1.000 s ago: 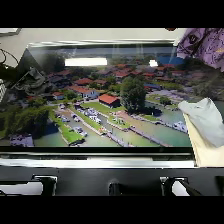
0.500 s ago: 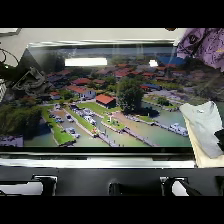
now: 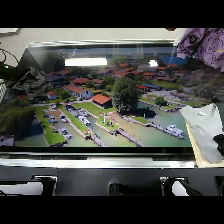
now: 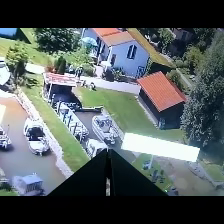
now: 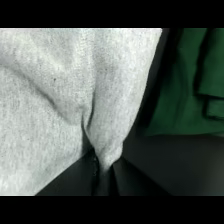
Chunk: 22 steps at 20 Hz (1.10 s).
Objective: Fold the clothes and pants, and hang the long-sleeved shirts on hangers.
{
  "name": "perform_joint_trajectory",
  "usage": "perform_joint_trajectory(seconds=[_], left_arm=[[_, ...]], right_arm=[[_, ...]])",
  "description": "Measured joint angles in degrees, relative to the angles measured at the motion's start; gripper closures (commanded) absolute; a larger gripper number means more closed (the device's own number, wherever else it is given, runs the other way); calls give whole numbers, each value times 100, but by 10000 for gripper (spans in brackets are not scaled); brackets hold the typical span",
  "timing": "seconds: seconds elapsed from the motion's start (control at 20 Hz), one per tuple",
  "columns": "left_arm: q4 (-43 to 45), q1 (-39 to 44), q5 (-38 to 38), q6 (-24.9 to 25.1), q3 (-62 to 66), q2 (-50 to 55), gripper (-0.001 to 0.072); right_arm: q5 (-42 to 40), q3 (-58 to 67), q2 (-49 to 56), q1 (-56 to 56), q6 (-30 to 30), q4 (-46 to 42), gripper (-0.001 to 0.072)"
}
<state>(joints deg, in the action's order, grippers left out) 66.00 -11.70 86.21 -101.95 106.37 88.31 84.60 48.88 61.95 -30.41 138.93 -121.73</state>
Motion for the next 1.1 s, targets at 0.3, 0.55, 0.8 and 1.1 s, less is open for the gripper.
perform_joint_trajectory(seconds=[0.3,0.55,0.8,1.1], left_arm=[[0,0,-2,24,0,0,689],[4,11,-37,214,0,-13,690],[323,490,-256,704,-133,-323,692],[1196,1499,-1132,905,-1735,-1613,691]], right_arm=[[-179,44,0,-2,-343,-94,343],[-1635,730,0,162,-1939,1506,576],[-2830,1294,0,1683,-3600,2924,673],[-3239,1423,2,3954,-4352,3309,673]])
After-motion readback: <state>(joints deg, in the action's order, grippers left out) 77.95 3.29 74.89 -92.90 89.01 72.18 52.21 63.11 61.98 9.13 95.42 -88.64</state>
